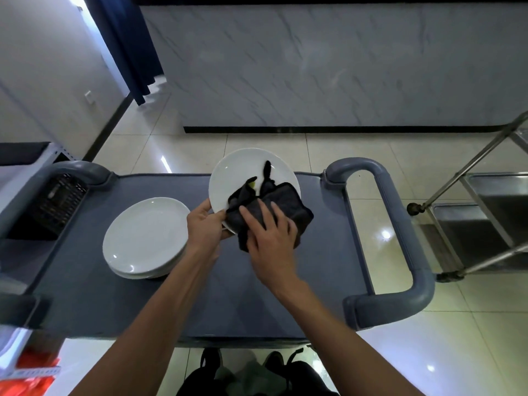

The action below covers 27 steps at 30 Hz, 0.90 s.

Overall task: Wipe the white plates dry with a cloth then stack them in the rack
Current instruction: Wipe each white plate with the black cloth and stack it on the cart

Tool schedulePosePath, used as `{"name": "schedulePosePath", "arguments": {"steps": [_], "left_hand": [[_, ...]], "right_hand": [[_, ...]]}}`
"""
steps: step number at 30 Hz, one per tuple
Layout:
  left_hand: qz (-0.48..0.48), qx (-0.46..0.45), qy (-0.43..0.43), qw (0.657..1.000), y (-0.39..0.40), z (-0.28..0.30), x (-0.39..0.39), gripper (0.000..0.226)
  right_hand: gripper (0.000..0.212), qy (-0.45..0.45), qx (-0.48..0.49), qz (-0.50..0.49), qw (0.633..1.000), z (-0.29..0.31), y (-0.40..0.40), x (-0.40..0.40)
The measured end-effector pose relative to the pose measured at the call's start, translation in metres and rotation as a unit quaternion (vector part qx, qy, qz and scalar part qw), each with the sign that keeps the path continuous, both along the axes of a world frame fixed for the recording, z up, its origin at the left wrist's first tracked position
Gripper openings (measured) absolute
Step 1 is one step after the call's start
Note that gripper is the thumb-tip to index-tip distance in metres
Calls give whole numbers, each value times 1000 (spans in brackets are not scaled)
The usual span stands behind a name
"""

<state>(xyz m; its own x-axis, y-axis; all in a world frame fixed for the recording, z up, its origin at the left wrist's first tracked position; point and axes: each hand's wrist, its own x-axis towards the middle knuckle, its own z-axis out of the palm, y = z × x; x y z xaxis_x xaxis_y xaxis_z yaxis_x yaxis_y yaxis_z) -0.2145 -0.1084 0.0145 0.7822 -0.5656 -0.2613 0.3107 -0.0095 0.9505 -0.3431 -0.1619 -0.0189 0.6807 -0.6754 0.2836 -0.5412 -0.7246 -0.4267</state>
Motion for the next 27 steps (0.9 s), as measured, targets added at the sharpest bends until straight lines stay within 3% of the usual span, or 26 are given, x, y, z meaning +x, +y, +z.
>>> {"name": "schedulePosePath", "arguments": {"steps": [5,17,27], "left_hand": [[18,1,-19,1000,7,4,13,24],[-71,39,-35,996,17,5,17,31],[-118,36,-41,992,23,2,10,34]], "right_hand": [[56,-17,-27,61,998,-9,-7,-15],[55,7,-30,-23,999,19,-80,15],[60,0,-68,98,993,32,-54,40]]}}
